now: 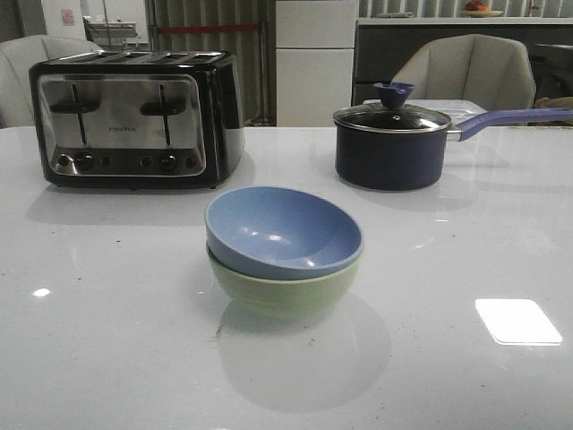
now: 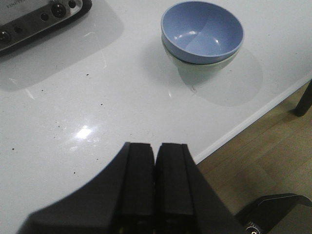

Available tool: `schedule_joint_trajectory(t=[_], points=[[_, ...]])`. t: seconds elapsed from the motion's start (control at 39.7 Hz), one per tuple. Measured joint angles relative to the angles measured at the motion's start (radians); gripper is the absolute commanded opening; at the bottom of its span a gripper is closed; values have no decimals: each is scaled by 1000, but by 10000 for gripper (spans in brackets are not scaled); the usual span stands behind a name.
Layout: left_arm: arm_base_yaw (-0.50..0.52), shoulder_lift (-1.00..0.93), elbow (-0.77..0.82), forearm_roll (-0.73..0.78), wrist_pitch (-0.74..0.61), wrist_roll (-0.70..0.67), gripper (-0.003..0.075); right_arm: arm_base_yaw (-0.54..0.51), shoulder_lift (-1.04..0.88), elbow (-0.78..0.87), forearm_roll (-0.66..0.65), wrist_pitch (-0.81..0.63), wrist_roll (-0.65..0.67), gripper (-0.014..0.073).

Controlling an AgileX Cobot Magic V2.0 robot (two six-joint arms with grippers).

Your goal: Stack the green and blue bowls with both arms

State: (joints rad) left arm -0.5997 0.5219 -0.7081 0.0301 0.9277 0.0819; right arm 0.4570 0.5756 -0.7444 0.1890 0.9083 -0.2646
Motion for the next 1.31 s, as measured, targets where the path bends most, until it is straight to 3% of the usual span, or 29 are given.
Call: schedule_joint_trajectory(t=[0.5,0.65,0.96,1.11,1.31], points=[[31,-36,43,58,-40,0,98,0,0,0,0,2,0,27],[164,-126,153,98,-167,0,98,0,0,0,0,2,2,27],[452,-431,460,-3,-620,0,98,0,0,0,0,2,2,27],[545,-520,558,-80,-686,0,98,0,0,0,0,2,2,27],[565,-527,662,-100,-765,0,98,0,0,0,0,2,2,27]])
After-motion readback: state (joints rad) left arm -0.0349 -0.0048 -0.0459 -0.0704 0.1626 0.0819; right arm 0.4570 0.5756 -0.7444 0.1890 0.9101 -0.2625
